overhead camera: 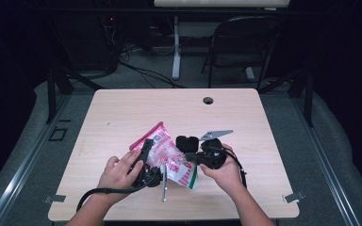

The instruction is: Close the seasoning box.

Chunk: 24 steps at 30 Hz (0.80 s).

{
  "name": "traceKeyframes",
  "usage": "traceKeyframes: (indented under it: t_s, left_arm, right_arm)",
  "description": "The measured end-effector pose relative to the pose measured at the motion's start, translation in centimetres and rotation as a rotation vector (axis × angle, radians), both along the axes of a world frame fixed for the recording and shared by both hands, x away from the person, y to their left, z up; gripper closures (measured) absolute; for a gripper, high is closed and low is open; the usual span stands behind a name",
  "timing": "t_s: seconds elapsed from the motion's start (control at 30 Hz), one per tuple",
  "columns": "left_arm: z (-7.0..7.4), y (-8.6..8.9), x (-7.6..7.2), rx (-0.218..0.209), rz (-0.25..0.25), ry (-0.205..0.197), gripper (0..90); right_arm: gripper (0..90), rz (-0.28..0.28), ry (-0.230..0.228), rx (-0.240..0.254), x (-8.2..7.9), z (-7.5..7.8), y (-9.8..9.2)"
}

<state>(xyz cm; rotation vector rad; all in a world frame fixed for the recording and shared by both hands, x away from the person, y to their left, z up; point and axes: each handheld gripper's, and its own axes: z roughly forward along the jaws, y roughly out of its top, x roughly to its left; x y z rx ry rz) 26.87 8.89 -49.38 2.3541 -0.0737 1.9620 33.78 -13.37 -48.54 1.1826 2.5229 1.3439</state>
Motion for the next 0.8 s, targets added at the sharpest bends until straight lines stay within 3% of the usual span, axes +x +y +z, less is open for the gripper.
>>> traceKeyframes:
  t_s: [0.8]
  left_arm:
    - [0.16, -0.01, 0.0, 0.014, -0.004, 0.003, 65.6]
  right_arm:
    - [90.0, -0.004, 0.002, -0.003, 0.02, -0.07, 0.18]
